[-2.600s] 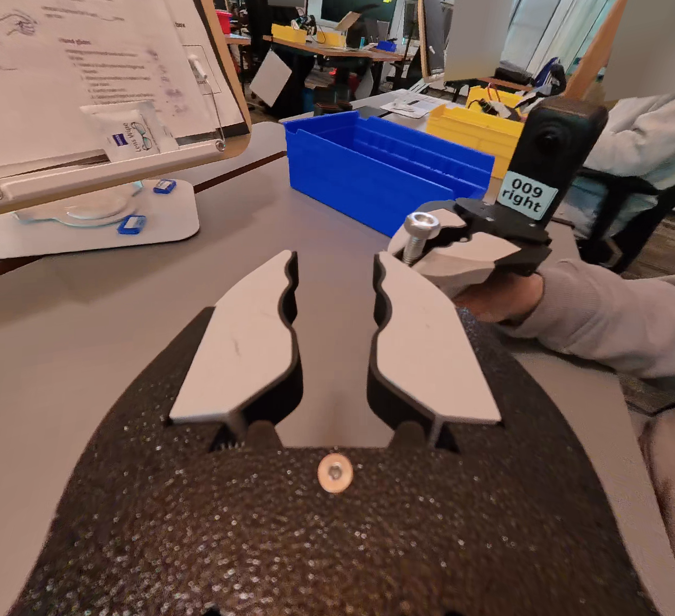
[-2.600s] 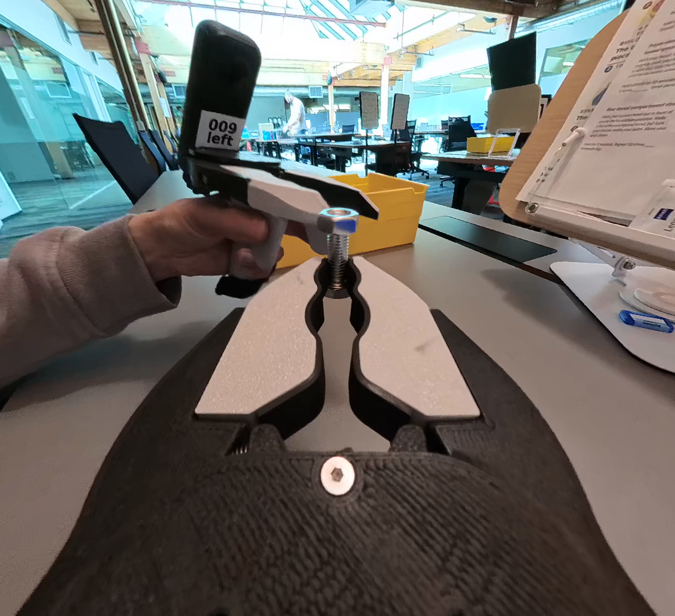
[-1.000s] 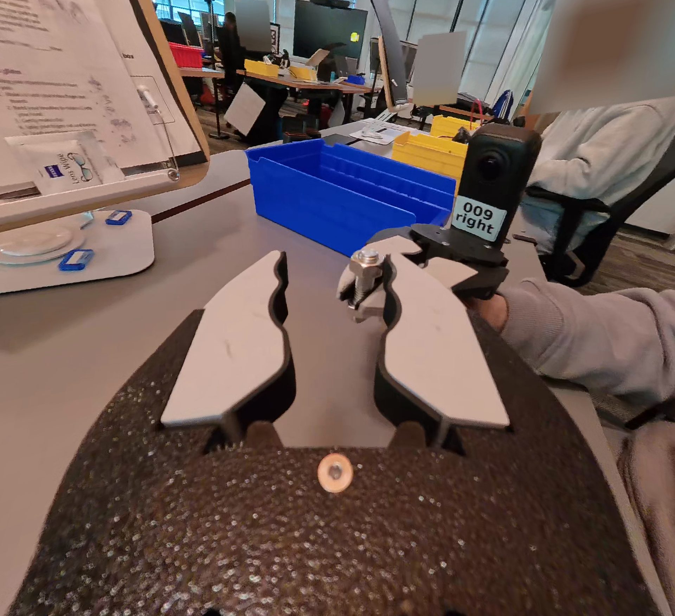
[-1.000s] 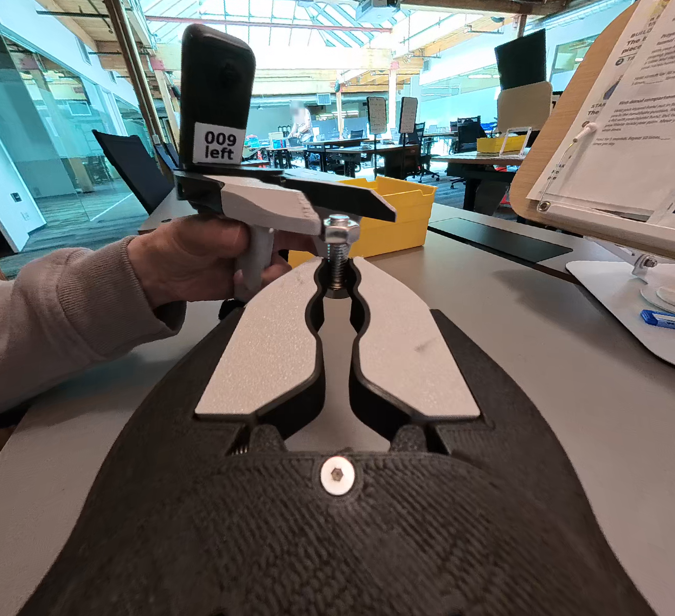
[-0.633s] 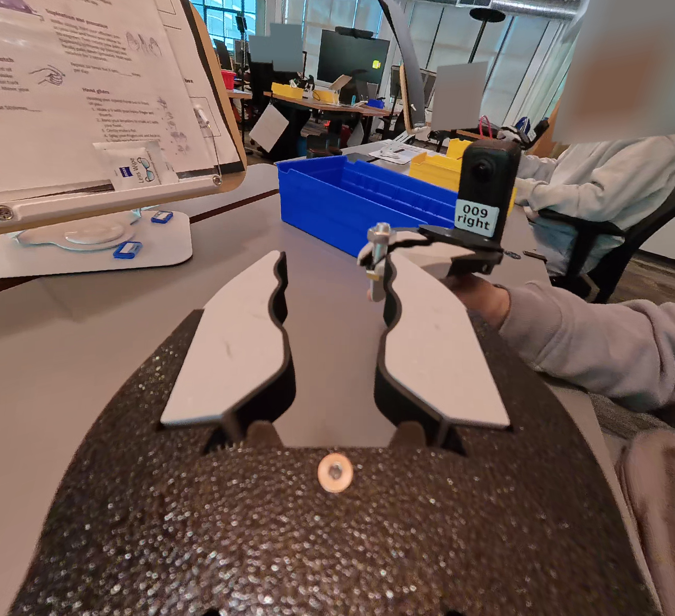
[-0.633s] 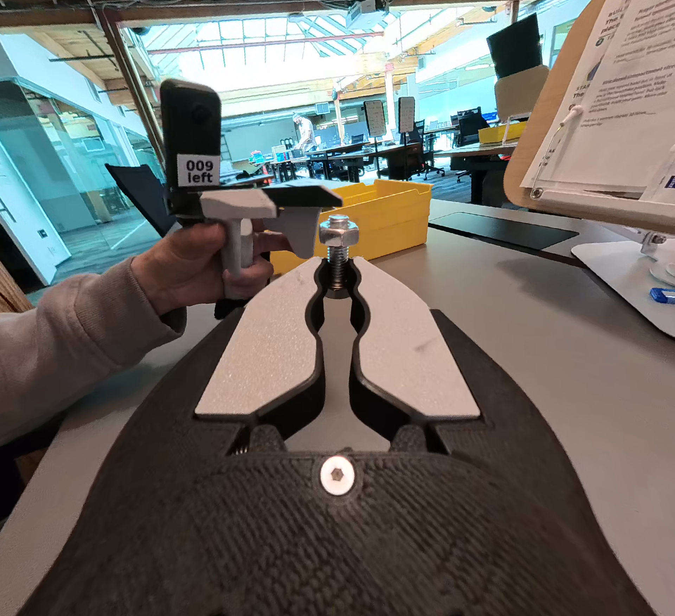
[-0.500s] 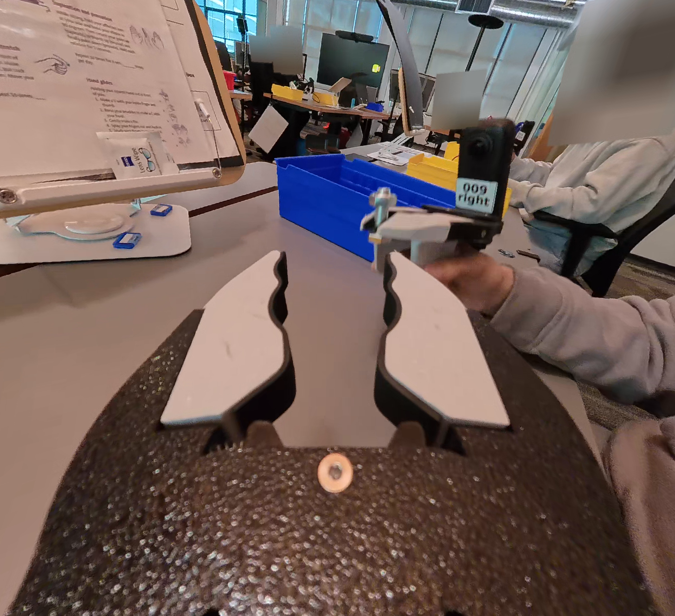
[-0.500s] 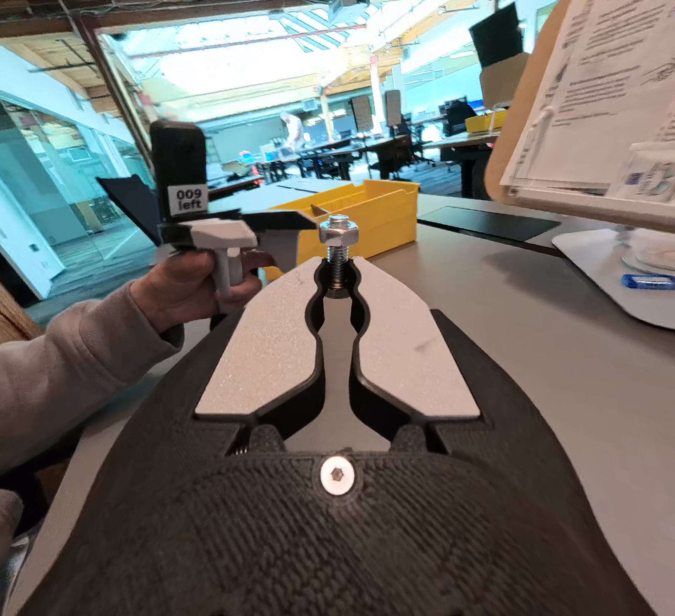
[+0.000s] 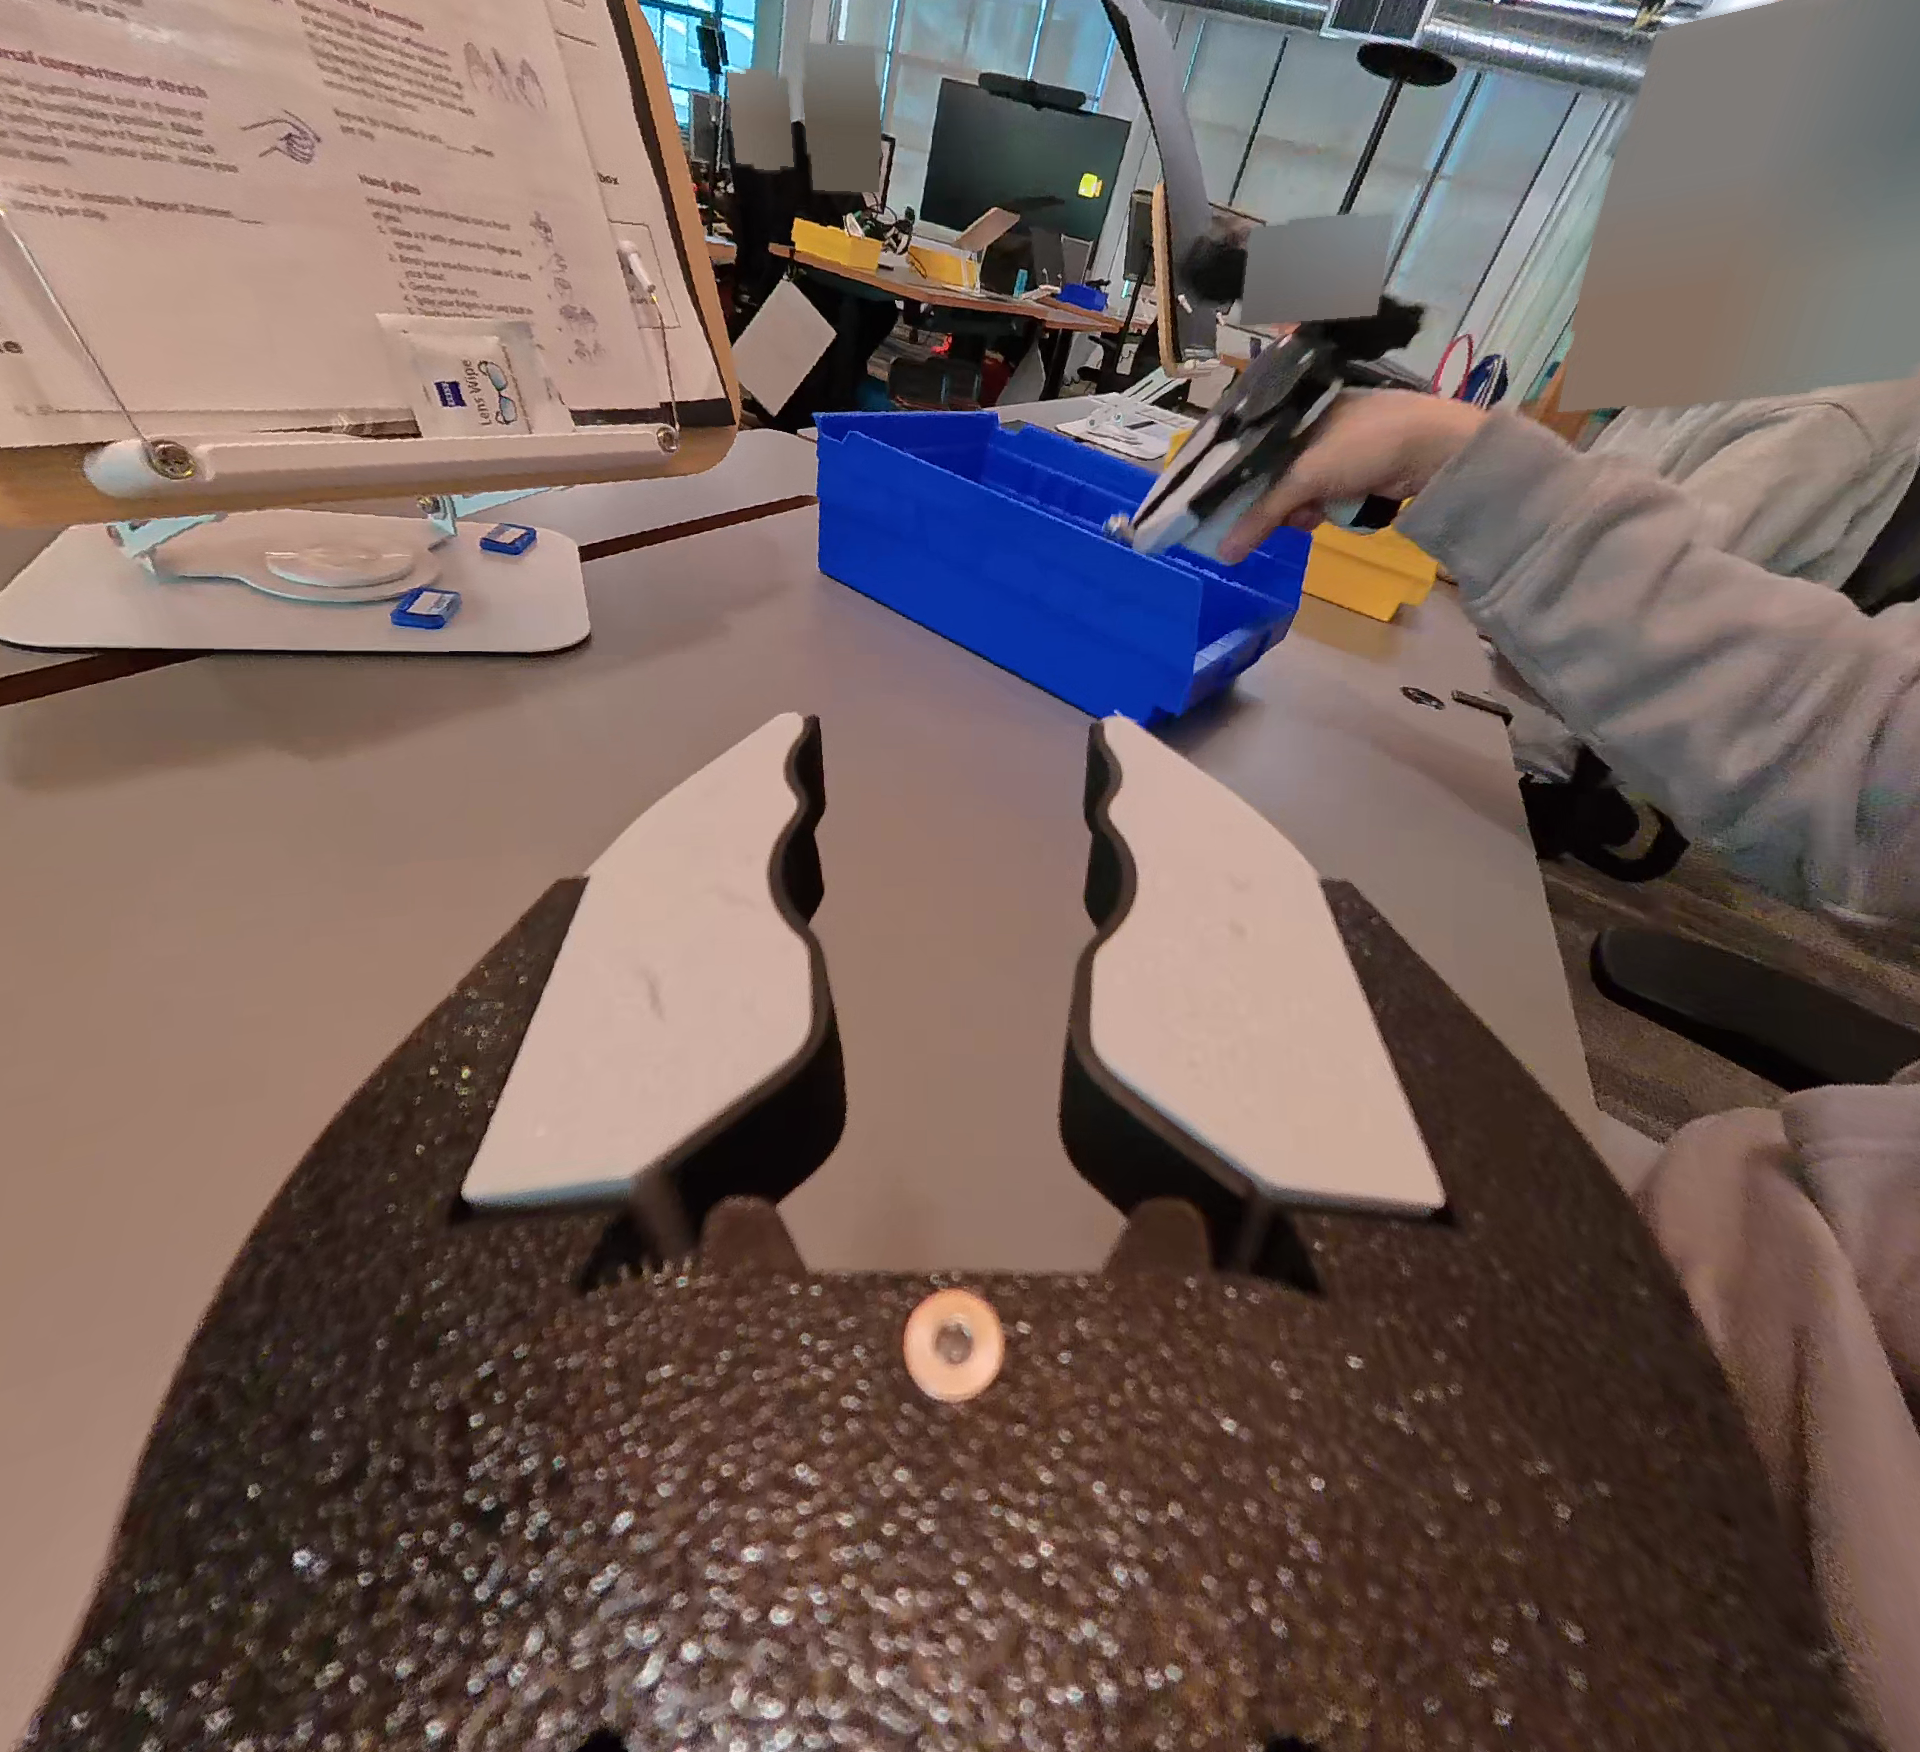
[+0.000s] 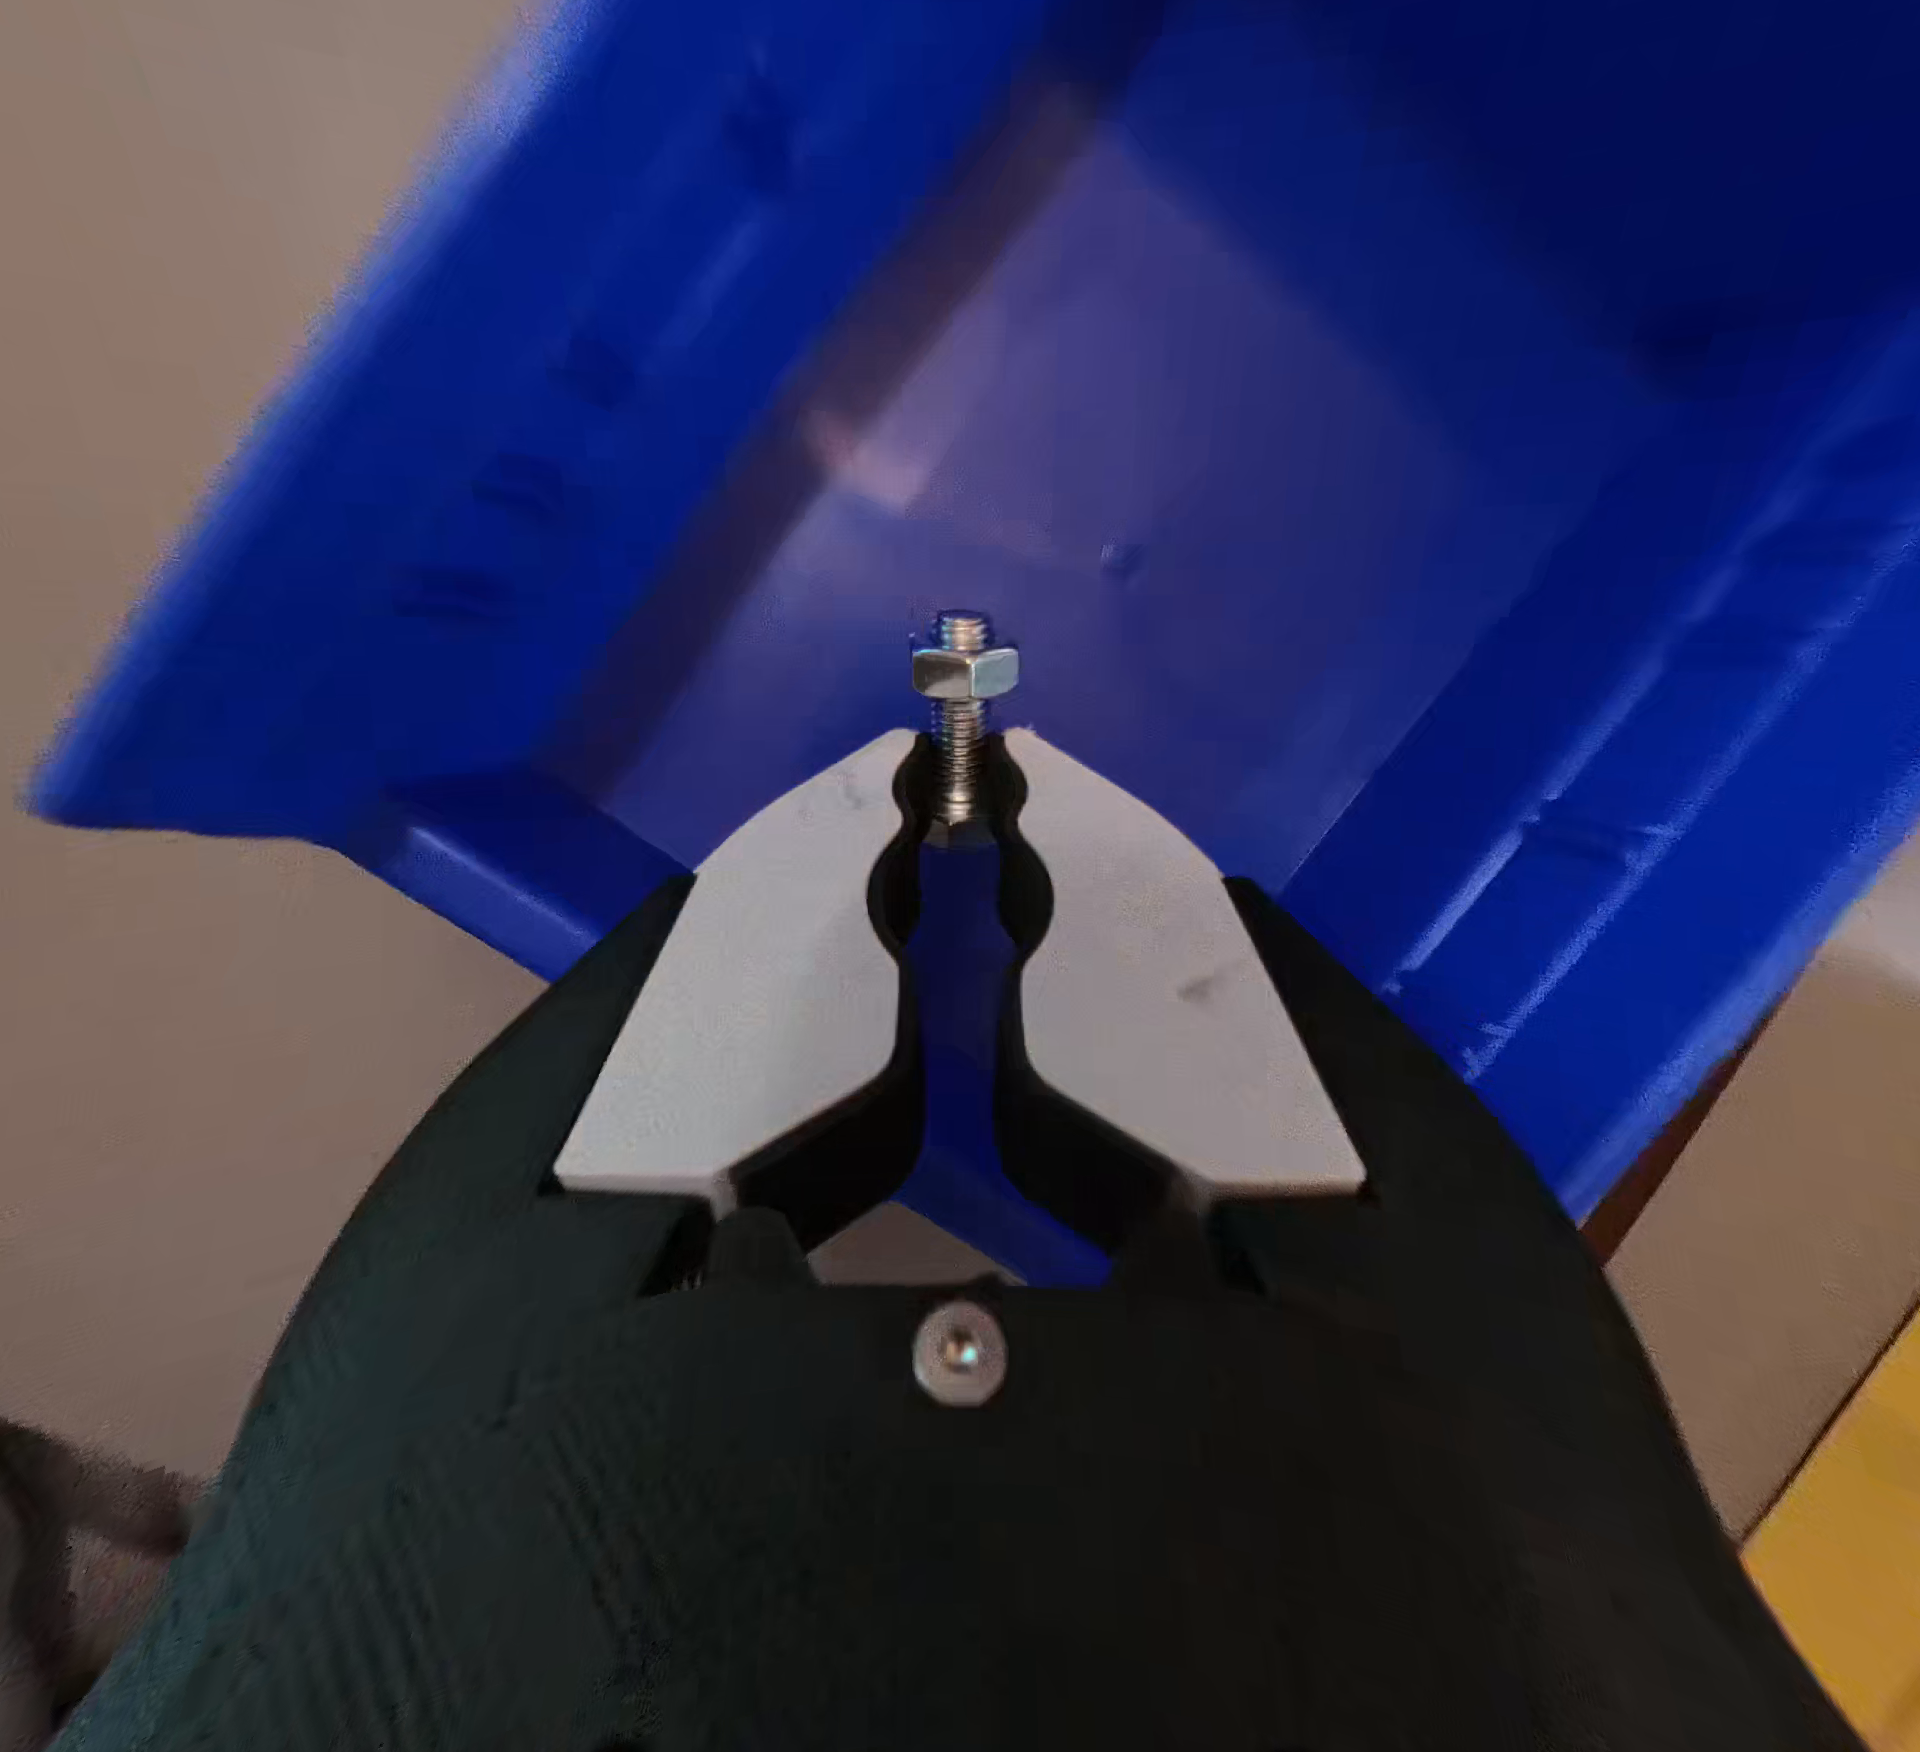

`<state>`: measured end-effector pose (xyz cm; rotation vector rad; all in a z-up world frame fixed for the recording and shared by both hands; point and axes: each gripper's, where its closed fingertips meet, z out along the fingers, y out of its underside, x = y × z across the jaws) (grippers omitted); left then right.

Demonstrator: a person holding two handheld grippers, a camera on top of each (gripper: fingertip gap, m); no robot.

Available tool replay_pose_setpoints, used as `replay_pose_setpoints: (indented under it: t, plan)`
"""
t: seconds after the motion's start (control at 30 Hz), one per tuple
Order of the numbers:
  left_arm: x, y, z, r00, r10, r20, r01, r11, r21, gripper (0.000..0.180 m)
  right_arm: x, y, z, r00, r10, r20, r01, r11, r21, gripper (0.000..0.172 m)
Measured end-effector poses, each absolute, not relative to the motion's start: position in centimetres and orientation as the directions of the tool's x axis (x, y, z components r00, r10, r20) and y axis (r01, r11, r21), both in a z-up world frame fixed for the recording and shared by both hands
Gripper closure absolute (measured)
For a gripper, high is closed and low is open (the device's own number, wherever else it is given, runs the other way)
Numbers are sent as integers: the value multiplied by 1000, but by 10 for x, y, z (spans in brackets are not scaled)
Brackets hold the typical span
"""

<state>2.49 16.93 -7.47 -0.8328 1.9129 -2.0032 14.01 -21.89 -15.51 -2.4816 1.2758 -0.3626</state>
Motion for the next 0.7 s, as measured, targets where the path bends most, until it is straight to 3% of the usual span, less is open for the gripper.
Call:
replay_pose_setpoints:
  t: [0.03, 0.13, 0.3, 0.37, 0.47, 0.53, 0.6, 0.7]
  plan:
    - [23, 170, -74, -809, -539, 234, -208, -108, -972, 133, 138, -224, -166, 578, -813, 70, -752, -564, -341, 161]
    - [19, 174, -76, -811, -534, 238, -221, -96, -970, 134, 133, -235, -188, 594, -800, 81, -777, -597, -199, 161]
    - [15, 180, -77, -806, -544, 234, -231, -76, -970, 134, 124, -231, -208, 587, -808, 53, -806, -589, -62, 161]
    - [14, 183, -74, -805, -543, 239, -227, -89, -970, 134, 119, -229, -218, 589, -808, 33, -807, -589, -24, 161]
    - [12, 187, -71, -804, -549, 231, -220, -86, -972, 134, 122, -227, -218, 588, -808, 43, -806, -590, -54, 159]
    - [10, 192, -67, -803, -557, 214, -209, -73, -975, 134, 125, -234, -215, 587, -803, 103, -803, -594, -55, 133]
    - [6, 204, -57, -794, -579, 185, -178, -71, -982, 134, 128, -245, -204, 581, -790, 195, -793, -603, -83, 116]
    - [7, 237, -37, -736, -660, 150, -132, -77, -988, 136, 130, -254, -174, 525, -797, 299, -779, -592, -207, 94]
